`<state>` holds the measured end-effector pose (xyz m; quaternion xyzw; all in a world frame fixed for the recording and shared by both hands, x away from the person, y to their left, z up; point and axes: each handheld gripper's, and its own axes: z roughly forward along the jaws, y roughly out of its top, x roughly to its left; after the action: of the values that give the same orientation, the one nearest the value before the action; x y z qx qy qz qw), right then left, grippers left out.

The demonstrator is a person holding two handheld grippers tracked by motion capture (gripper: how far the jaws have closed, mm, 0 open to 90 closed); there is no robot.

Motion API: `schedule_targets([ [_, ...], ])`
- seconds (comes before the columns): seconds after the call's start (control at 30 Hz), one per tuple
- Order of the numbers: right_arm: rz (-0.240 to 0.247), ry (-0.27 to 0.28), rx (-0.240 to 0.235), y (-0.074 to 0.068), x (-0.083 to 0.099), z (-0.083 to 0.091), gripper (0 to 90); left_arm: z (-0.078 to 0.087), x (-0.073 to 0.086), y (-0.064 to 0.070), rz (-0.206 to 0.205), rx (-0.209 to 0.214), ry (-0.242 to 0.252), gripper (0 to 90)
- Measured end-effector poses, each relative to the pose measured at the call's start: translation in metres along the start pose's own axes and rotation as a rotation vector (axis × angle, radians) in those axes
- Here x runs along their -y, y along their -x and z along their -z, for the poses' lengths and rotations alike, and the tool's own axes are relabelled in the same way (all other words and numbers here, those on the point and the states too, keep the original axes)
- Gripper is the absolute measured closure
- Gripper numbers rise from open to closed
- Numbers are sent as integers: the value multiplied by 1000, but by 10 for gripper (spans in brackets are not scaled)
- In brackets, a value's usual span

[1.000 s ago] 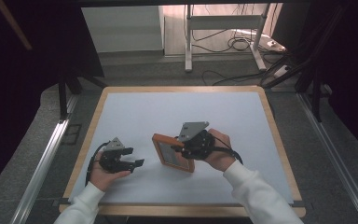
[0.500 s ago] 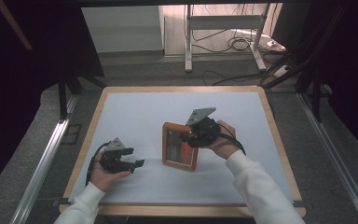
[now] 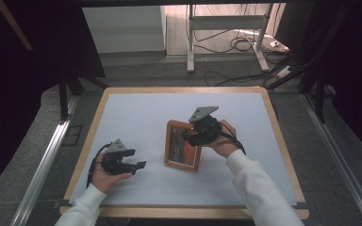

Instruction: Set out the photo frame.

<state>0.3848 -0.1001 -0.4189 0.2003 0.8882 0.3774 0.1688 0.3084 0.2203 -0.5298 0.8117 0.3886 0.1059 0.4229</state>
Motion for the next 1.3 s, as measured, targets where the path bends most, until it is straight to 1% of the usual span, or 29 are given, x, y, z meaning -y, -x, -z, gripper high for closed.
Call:
schedule_targets([
  [0.1,-31,27,30,0,2,5,307,0,0,0,2,-1,1,265],
  [0.13,-46,38,32,0,3,8,294,1,0,0,-3,-1,-2,265],
  [0.2,-78,60,41,0,7,14,267,1,0,0,-1,0,-2,264],
  [0.27,-102,82,40,0,12,22,244,1,0,0,2,-1,3,264],
  [0.37,-137,111,60,-3,23,34,211,1,0,0,1,-3,3,264],
  [0.47,-185,142,63,-6,39,46,206,0,0,0,3,-1,-1,264],
  [0.5,-199,148,57,-7,45,48,206,0,0,1,5,-1,-2,264],
  [0.6,-211,151,45,-12,62,54,207,0,0,1,4,-1,-2,263],
  [0.7,-232,147,34,-17,78,55,216,0,0,0,0,-1,-8,263],
  [0.83,-235,136,27,-24,91,54,247,-1,0,1,5,-4,-10,263],
  [0.9,-236,133,27,-27,94,53,293,-1,-1,1,2,-4,-11,263],
  [0.97,-231,129,33,-31,99,52,368,-1,-1,2,1,-2,-10,264],
  [1.03,-232,124,35,-36,102,51,528,-1,-1,2,0,-3,-7,263],
  [1.07,-227,121,27,-39,104,50,607,-1,-1,2,0,-3,-6,263],
  [1.17,-196,101,-7,-47,108,45,774,-1,-1,2,1,-1,-6,263],
  [1.23,-177,77,-25,-53,110,39,859,-1,-1,2,0,1,-5,263],
  [1.3,-155,56,-41,-57,110,33,900,-1,-1,2,-6,1,-4,263],
])
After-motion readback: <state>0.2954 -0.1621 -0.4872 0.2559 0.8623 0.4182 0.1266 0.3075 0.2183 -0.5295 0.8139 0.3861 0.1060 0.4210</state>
